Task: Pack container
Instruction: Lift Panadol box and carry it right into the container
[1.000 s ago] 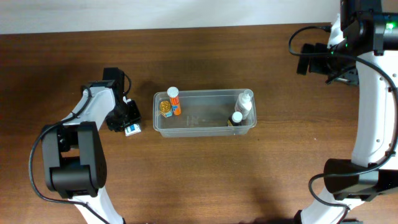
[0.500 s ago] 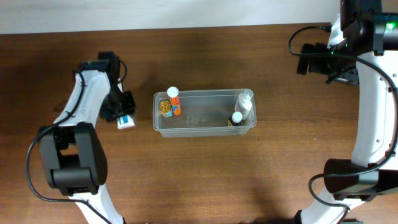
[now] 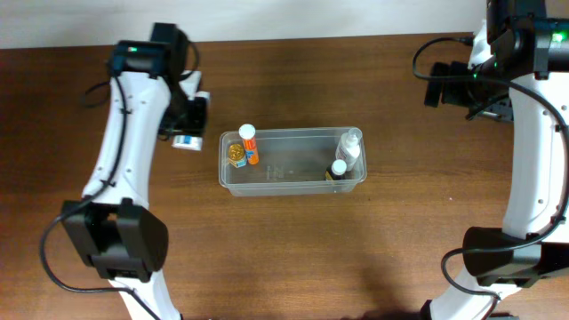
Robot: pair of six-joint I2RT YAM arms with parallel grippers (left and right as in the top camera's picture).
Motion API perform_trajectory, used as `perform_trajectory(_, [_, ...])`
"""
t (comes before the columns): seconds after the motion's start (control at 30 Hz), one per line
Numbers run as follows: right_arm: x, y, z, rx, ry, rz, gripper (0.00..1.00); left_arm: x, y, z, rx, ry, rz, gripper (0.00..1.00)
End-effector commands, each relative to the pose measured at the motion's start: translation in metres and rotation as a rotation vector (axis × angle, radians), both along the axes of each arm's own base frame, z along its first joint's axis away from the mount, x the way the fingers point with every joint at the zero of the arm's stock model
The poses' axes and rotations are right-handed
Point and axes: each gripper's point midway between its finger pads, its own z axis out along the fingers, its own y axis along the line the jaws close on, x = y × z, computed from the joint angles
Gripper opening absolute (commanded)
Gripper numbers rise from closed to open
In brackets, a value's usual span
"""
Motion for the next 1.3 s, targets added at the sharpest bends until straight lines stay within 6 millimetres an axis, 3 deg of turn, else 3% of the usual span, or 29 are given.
perform_trajectory(0.0, [0.000,0.000,0.001,0.007,-0.003,-0.008,0.98,-0.010,-0.031,0.036,0.005,-0.094,-0.216,0.41])
perform_trajectory(0.13, [0.000,0.000,0.001,0.007,-0.003,-0.008,0.98,-0.024,-0.068,0.048,0.006,-0.124,-0.407,0.41])
perform_trajectory(0.3, [0.000,0.000,0.001,0.007,-0.003,-0.008,0.98,-0.050,-0.120,0.050,-0.015,-0.115,-0.656,0.41])
perform_trajectory(0.5, [0.000,0.000,0.001,0.007,-0.003,-0.008,0.98,-0.067,-0.159,0.048,-0.005,-0.133,-0.873,0.41])
perform_trajectory(0.8, [0.000,0.000,0.001,0.007,-0.003,-0.008,0.98,-0.072,-0.160,0.019,0.029,-0.083,-1.056,0.48])
perform_trajectory(1.27, [0.000,0.000,0.001,0.007,-0.003,-0.008,0.98,-0.050,-0.170,-0.017,0.085,-0.160,-1.279,0.48])
